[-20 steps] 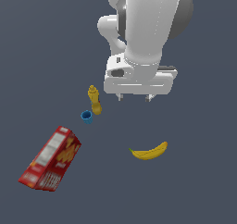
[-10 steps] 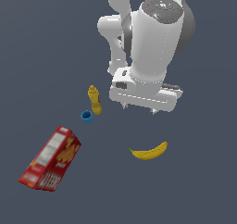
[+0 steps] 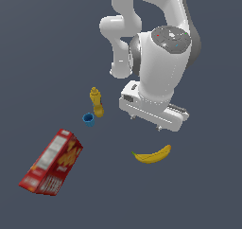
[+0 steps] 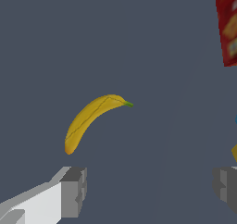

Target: Pick up a designated object from a clutter of objects.

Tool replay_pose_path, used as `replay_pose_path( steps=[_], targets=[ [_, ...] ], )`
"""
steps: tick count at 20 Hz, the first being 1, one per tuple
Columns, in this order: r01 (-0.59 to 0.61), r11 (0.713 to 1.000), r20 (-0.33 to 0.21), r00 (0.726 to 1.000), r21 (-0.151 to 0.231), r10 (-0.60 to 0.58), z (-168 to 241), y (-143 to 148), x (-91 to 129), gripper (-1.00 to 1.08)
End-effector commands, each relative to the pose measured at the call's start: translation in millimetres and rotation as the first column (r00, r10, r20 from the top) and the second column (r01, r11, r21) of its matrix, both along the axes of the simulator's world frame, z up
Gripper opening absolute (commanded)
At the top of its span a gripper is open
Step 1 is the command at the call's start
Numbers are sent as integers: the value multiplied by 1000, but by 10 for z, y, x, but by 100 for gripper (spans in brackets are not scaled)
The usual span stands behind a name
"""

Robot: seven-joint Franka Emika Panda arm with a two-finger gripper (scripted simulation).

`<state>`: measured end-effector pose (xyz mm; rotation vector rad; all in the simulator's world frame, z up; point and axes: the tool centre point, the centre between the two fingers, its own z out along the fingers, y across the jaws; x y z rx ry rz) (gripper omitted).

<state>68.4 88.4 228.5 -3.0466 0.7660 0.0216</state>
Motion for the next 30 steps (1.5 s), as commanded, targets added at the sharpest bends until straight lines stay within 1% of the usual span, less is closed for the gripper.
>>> replay_pose_path(
  steps=[1,4,8,11,15,18,22,30],
  targets=[
    [62,998,0,998,1,-62,-94,44,49,100],
    [133,991,1,991,1,-133,-208,95,103,100],
    [228,974,1,974,1,-228,-364,164,170,100],
    [297,955,1,955,1,-297,-483,215,217,100],
    [387,922,2,922,1,-387,-645,283,274,100],
    [452,892,2,892,0,-452,-769,334,313,100],
    [535,845,4,845,-1,-535,-937,401,360,100],
    [682,731,8,731,-3,-682,-1273,530,433,100]
  ],
)
